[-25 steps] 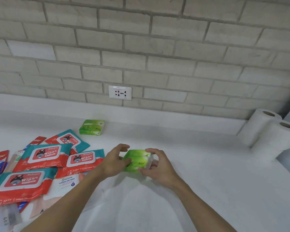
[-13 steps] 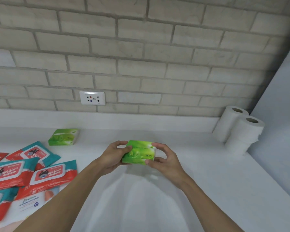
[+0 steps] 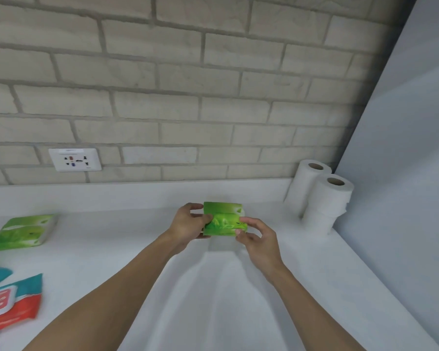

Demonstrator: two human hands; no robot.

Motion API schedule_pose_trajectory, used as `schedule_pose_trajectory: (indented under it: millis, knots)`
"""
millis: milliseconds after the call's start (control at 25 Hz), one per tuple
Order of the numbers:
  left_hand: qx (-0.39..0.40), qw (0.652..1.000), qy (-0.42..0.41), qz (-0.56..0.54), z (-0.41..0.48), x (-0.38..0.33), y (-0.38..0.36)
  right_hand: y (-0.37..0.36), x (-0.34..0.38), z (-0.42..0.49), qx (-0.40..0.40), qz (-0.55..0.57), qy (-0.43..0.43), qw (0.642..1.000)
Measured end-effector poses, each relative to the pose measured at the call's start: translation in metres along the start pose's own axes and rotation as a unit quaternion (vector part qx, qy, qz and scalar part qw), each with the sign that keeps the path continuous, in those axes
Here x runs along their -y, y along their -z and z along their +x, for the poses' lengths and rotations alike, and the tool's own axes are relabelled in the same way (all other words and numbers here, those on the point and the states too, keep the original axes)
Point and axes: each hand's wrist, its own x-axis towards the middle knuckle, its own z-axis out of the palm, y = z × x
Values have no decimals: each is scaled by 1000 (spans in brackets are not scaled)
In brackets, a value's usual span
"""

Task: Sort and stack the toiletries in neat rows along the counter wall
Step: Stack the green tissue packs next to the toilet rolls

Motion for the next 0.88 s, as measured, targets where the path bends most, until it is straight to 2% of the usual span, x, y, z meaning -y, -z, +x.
schedule_pose_trajectory:
  millis: [200, 520, 880]
  knots:
    - [19, 997, 13, 79, 37, 2, -48, 43, -24, 40, -52, -44, 1, 998]
    - [15, 995, 43, 90, 96, 22, -111, 95, -50, 103, -67, -175, 51, 981]
    - [-62, 980, 27, 188, 142, 44, -166, 123, -83, 160, -45, -343, 71, 936]
